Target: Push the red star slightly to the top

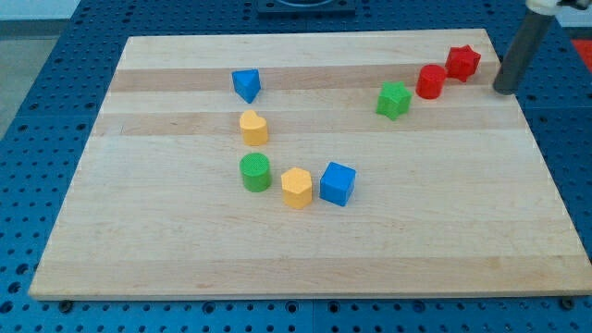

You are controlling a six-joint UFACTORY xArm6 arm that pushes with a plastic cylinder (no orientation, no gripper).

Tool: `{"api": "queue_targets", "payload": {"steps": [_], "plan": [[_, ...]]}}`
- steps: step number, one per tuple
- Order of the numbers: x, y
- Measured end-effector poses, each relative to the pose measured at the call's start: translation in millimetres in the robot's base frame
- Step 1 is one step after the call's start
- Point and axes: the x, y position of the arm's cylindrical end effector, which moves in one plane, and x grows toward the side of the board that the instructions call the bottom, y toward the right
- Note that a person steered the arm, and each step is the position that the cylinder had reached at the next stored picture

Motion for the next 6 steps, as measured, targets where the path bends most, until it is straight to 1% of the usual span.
{"api": "queue_targets", "payload": {"steps": [1, 3, 4, 6], "plan": [[-0.1, -26.5], [-48.4, -36.1], [-43.9, -30.8], [32.4, 9.7]]}}
